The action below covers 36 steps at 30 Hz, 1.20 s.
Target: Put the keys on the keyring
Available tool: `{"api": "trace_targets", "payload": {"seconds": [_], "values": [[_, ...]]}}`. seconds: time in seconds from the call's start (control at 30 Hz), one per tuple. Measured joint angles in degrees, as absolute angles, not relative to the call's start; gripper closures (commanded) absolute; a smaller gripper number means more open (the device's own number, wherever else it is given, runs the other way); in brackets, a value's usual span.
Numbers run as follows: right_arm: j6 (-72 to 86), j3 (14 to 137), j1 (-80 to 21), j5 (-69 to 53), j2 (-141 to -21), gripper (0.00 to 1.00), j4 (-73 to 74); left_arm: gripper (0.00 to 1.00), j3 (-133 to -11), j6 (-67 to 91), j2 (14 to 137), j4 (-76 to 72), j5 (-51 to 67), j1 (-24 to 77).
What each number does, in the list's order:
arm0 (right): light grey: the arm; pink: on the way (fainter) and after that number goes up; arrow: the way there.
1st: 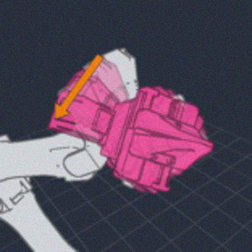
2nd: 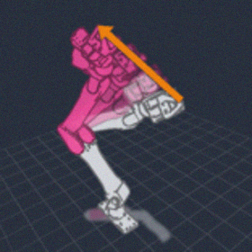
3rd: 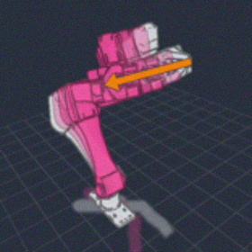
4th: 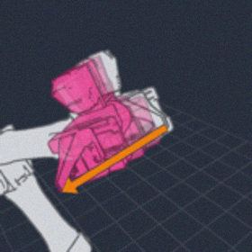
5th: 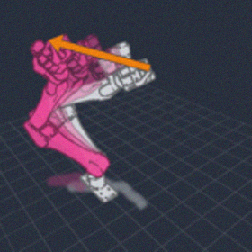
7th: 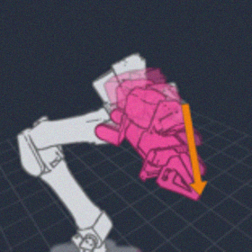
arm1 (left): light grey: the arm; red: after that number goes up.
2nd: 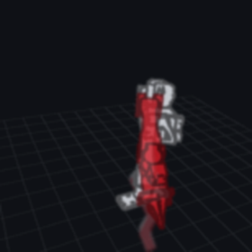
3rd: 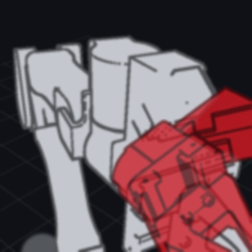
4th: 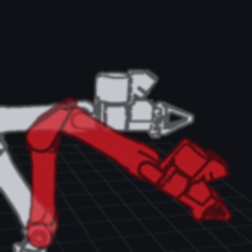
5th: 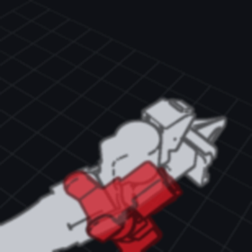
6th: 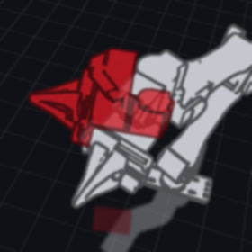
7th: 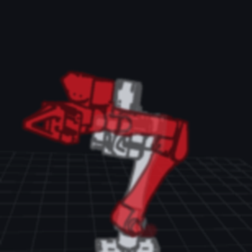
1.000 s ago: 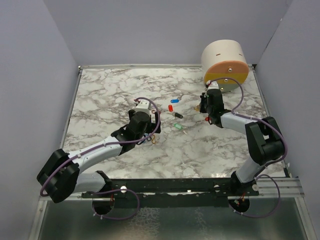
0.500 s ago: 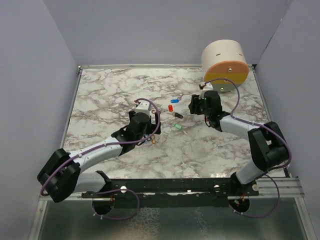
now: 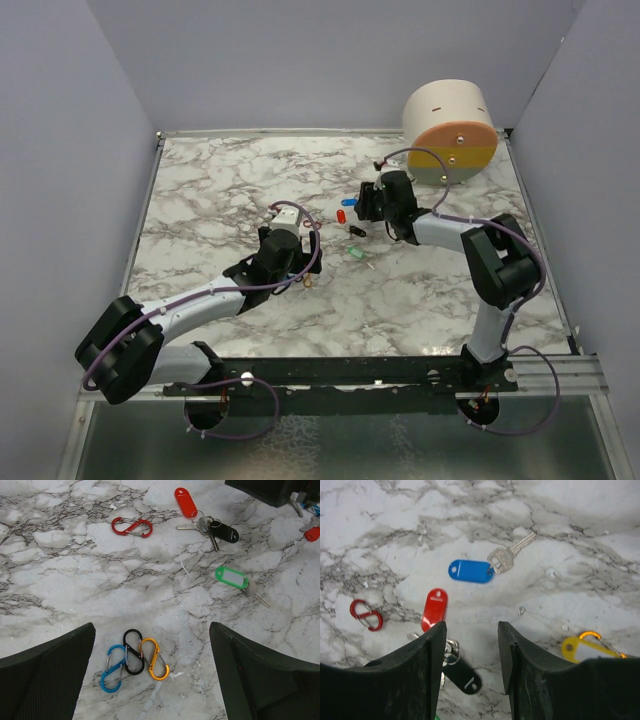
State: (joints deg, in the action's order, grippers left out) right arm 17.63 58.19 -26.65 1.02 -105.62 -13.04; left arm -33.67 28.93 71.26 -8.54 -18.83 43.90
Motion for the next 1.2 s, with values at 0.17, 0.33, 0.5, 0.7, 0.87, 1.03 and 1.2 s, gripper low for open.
{"api": "trace_targets", "payload": {"seconds": [0.17,0.33,0.5,0.7,0.87,1.03,1.2], "values": [[19.75,64.1,-26.61,1.87,-109.84,0.55,-12.84,0.01,-33.61,29.06,71.26,-8.69,-18.55,43.9],[22.39,68.4,-26.61,2.28,-113.78,0.57,-11.68,0.01,-33.61,29.06,71.26,-9.26,-18.37,43.88],[24.91,71.4,-26.61,2.52,-116.42,0.58,-9.5,0.01,-33.5,29.06,71.26,-9.72,-18.35,43.88],[26.92,73.12,-26.61,3.44,-117.62,0.58,-7.92,0.01,-33.04,29.06,71.26,-9.85,-18.35,43.9],[27.92,74.35,-26.61,4.12,-118.89,0.59,-6.85,0.01,-32.99,29.04,71.26,-9.85,-18.35,43.88],[28.91,74.63,-26.48,4.71,-119.7,0.61,-6.74,0.01,-32.97,29.04,71.26,-9.85,-18.35,43.88],[29.85,74.65,-26.11,5.17,-120.22,0.63,-6.76,0.01,-32.97,29.04,71.26,-9.85,-18.35,43.88]]}}
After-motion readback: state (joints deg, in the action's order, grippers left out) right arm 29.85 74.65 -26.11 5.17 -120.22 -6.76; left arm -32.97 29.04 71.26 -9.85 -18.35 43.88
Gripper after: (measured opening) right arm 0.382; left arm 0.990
